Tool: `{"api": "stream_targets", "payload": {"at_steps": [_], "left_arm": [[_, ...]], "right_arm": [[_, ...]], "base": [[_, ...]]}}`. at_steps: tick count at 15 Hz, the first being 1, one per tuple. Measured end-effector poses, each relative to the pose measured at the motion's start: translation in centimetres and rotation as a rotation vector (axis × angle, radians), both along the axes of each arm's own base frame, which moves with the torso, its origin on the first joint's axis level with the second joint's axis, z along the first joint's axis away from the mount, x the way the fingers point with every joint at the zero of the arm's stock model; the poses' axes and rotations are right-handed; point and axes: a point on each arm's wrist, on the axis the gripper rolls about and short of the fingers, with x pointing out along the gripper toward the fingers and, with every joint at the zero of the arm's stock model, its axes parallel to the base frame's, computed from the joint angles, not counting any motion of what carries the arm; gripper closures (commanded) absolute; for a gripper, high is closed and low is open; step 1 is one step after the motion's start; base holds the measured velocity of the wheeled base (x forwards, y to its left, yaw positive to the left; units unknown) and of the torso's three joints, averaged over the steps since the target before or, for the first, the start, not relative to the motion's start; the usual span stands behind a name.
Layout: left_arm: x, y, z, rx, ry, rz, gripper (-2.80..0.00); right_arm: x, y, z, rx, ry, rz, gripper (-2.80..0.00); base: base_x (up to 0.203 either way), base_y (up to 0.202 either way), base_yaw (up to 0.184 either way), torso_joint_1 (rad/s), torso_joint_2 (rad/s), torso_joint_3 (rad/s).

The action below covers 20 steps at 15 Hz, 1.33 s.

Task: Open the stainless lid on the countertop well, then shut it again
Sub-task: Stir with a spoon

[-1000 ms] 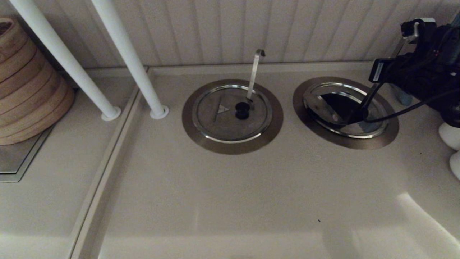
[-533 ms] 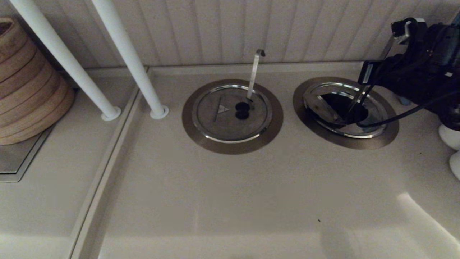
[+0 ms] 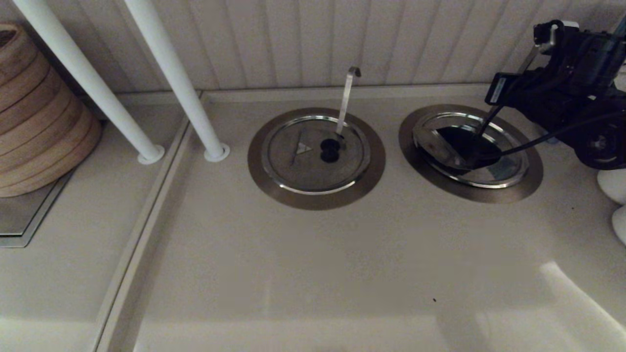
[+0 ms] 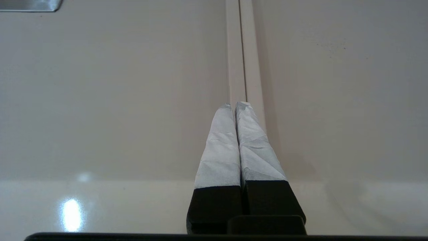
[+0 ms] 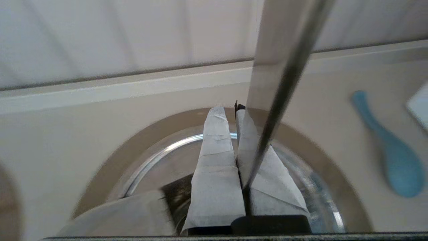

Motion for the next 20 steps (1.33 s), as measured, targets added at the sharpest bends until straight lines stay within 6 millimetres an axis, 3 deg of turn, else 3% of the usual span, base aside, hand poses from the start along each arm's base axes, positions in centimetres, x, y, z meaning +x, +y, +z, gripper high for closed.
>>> {"api": "stream_targets", "payload": {"at_steps": [4,8,13,16,20], "left_arm": [[0.0,0.0,0.0,0.000,0.000,0.000,0.00],[0.0,0.0,0.0,0.000,0.000,0.000,0.00],[0.0,0.0,0.0,0.000,0.000,-0.001,0.00],[0.0,0.0,0.0,0.000,0.000,-0.001,0.00],[0.0,0.0,0.0,0.000,0.000,0.000,0.00]], "right_arm": [[-0.2,-0.6,-0.1,-0.062,0.009,-0.045,0.00],[-2.1,-0.6,0.4,-0.119,0.018,-0.042,0.00],[-3.7,1.2,0.3,-0.126,0.058,0.044,0.00],[-3.5,2.8,-0.4,-0.067,0.098,0.120,0.00],[-1.7,2.8,-0.4,-0.015,0.074,0.075,0.00]], "base": [[0.000,0.000,0.000,0.000,0.00,0.000],[0.000,0.000,0.000,0.000,0.00,0.000],[0.000,0.000,0.000,0.000,0.00,0.000],[0.000,0.000,0.000,0.000,0.00,0.000],[0.000,0.000,0.000,0.000,0.00,0.000]]}}
